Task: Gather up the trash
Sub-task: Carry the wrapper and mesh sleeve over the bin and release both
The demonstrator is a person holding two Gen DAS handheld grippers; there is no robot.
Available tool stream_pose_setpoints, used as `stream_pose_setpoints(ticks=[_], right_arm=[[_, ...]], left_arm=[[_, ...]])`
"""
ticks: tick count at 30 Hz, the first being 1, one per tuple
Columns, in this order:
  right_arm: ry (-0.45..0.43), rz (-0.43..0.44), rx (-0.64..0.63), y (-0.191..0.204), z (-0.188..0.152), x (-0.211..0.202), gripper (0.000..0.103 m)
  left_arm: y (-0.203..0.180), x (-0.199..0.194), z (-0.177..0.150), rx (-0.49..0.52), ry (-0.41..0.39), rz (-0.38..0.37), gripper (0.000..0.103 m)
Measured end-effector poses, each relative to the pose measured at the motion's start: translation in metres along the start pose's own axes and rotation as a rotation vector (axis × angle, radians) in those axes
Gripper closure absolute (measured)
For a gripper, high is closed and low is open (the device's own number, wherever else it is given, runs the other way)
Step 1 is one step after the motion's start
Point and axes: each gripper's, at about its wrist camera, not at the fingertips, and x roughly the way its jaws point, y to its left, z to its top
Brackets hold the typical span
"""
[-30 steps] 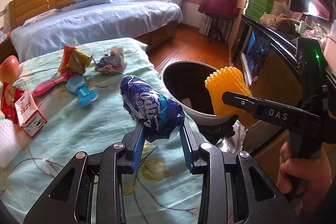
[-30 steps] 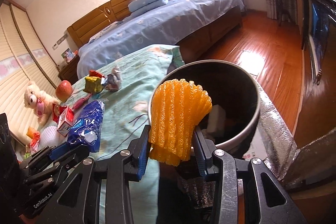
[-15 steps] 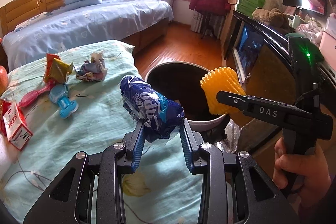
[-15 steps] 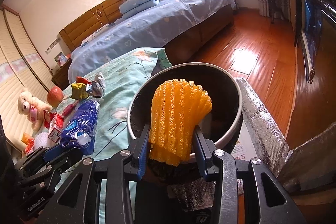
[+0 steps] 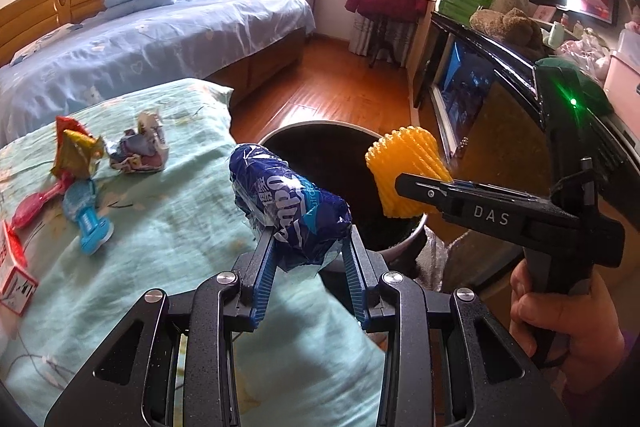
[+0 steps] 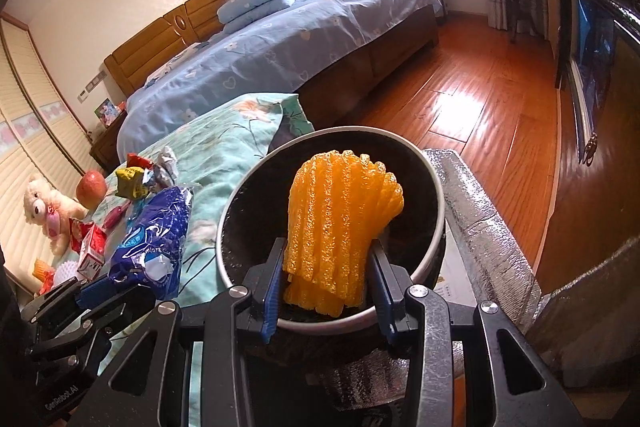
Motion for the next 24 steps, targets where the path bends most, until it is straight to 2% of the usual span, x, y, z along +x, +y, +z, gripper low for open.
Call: stream_pose_setpoints(ticks=[24], right_arm=[[0.037,0.002,0.028,-0.02,0.024,0.022,0.061]], left_arm=[[-0.005,0.034,0.021,0.003,0.059,-0.041,0.071]])
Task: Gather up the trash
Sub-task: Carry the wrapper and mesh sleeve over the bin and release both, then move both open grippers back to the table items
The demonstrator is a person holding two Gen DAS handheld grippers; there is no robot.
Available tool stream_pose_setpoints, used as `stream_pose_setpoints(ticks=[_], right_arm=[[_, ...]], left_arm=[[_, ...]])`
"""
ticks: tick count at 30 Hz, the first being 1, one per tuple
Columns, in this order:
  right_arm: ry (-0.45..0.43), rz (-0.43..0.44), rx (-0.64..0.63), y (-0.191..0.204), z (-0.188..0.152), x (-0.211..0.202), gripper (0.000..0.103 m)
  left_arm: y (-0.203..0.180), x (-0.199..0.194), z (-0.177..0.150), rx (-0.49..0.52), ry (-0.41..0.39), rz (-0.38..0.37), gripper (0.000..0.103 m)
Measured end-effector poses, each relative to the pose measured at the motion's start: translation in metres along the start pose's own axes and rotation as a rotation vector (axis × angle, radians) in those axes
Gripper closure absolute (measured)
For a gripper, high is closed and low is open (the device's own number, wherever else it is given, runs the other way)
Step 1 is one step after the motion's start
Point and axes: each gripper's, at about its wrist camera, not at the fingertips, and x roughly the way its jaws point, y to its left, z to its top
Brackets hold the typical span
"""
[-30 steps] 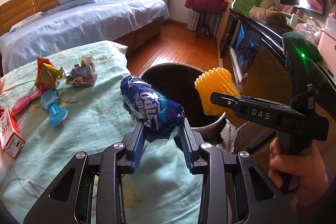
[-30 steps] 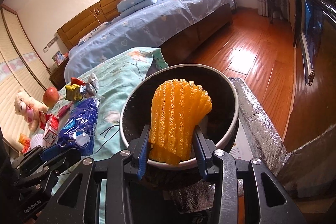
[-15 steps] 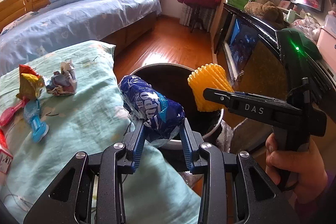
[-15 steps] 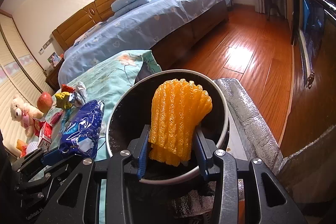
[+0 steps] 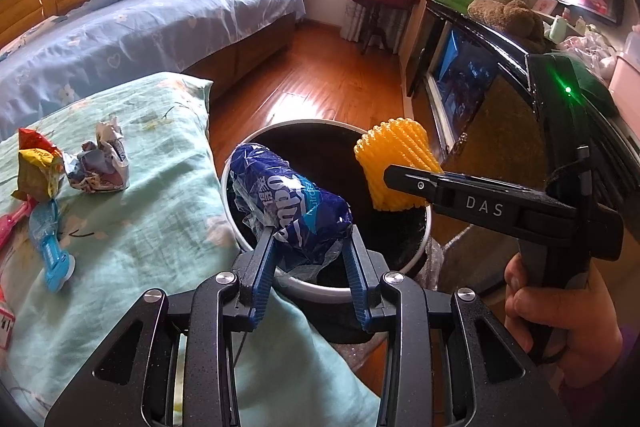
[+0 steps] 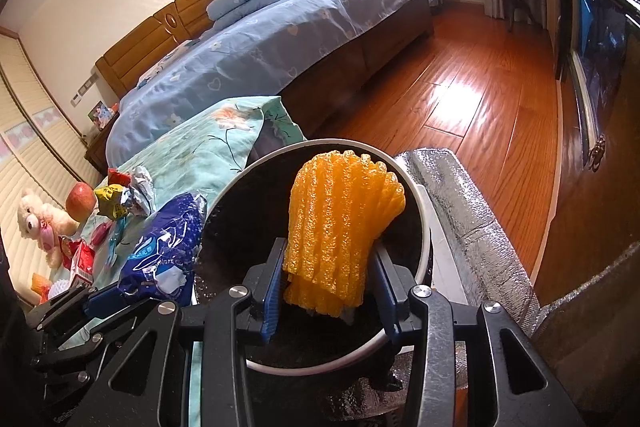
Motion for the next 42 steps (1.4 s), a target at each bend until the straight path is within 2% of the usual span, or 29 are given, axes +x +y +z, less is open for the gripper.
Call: stream_pose_setpoints(ticks=[5,7,10,13,14,22,33,42], right_arm=[[0.007,0.002,0.005,-0.003,0.003,0.002,0.06],[0.005,0.005,0.003,-0.003,0.005,0.002,0.058],[0.007,0.012,0.013,-0.005,0.008,0.002,0.046],[0.002,0.026,0.033,-0.007,0.007,0.0,0.033],[0.0,0.028,0.037,-0.006,0.007,-0.001,0.032],[-0.016,0.06,0.035,0.013,-0.005,-0.007,0.022],[-0.004,0.132,-0.063,0.083,-0.035,-0.007,0.022],[0.028,0.176,-0.172,0.139,-0.055,0.0,0.022]], left_arm=[[0.001,0.005,0.002,0.001,0.01,-0.011,0.068],[0.001,0.007,0.003,0.003,0.013,-0.017,0.062],[0.002,0.006,0.002,-0.002,0.017,-0.009,0.044],[0.007,0.0,-0.001,-0.02,0.005,0.004,0.031],[0.009,-0.003,-0.003,-0.03,0.001,0.012,0.03],[0.041,-0.028,-0.036,-0.134,-0.002,0.068,0.028],[0.091,-0.082,-0.087,-0.235,-0.052,0.196,0.028],[0.134,-0.117,-0.122,-0.362,-0.082,0.271,0.028]])
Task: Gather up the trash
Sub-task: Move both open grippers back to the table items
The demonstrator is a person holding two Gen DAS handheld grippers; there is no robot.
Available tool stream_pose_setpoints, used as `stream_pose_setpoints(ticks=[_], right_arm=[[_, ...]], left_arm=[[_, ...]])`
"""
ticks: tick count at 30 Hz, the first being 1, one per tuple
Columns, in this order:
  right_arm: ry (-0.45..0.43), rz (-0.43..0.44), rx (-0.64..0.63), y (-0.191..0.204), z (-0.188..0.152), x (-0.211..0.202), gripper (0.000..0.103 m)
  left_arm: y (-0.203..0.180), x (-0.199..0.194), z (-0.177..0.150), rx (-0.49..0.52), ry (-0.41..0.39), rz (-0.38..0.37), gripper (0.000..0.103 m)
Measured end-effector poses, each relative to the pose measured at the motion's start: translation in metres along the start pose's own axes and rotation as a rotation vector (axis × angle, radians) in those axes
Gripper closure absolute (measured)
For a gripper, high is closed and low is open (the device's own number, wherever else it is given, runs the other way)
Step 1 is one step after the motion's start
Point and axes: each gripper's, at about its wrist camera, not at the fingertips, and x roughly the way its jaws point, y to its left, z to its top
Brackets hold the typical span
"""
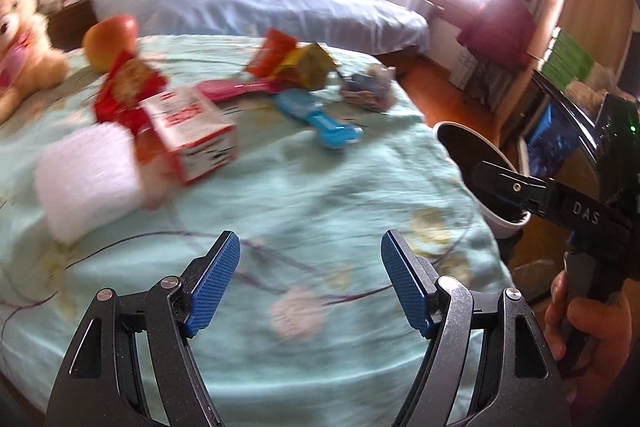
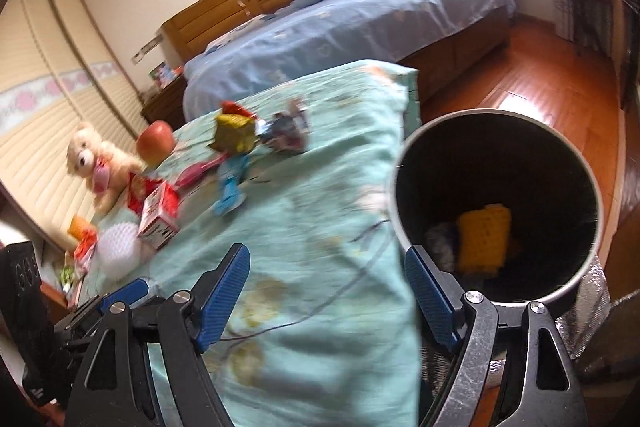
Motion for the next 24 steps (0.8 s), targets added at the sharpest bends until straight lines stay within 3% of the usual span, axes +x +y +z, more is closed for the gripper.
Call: stream_pose_setpoints(ticks=[24], right_arm=[[0.086,0.12,-0.192,0.1,-0.011,0.043,0.022]], left_arm=[[0.105,-0.042,-0.02,-0.163,-0.031,0.184,0.028]])
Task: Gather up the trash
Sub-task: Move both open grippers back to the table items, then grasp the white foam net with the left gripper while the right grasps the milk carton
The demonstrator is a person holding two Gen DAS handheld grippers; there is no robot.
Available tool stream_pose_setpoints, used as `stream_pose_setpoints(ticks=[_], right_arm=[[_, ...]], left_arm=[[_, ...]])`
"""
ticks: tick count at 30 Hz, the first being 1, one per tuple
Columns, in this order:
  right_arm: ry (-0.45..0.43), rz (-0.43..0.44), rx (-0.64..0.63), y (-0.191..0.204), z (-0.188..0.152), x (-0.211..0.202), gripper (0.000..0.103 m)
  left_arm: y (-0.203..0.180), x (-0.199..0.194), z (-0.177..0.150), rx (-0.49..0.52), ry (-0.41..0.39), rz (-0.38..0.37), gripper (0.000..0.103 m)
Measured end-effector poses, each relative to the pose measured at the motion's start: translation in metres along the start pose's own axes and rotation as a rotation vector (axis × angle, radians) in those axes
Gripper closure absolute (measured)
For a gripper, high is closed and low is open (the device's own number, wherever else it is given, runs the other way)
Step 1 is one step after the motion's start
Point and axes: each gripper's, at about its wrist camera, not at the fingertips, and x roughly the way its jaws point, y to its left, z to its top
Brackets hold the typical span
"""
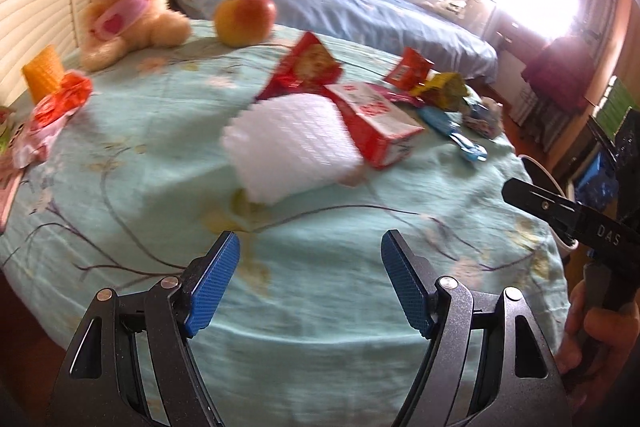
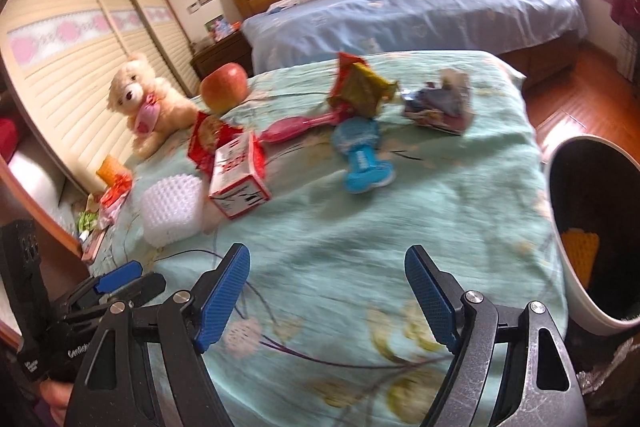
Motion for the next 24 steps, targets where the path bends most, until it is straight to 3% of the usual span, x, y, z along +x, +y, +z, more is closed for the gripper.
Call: stream_pose_setpoints(ticks=[7,16,17,19,22,24], right_arm=[[0.036,0.043,-0.053,0.021,0.006,0.019,0.022],[0.067,0.068,-0.103,0.039,0.016,0.039,0.023],[0.071,0.069,-0.11,0.041,0.017,0.042,0.023],[0.078,0.073,-0.121,0.045,0.021,0.048,0.023],[0.091,0.077,-0.141,0.051,0.026,0.058,0.024],[0.098,0.08,-0.155,0.056,0.029,0.065,0.025]], left_arm=[[0.027,0.007,0.012,-0.035,-0.003,0.046,0.028],[0.033,0.019,0.024,0.01,-0.007,0.047,0.03],[0.033,0.021,0.025,0.018,-0.007,0.045,0.031],[0.033,0.025,0.027,0.027,0.001,0.038,0.048],[0.035,0.033,0.029,0.021,0.026,0.016,0.064],[0.037,0.036,0.031,0.014,0.032,0.008,0.064]])
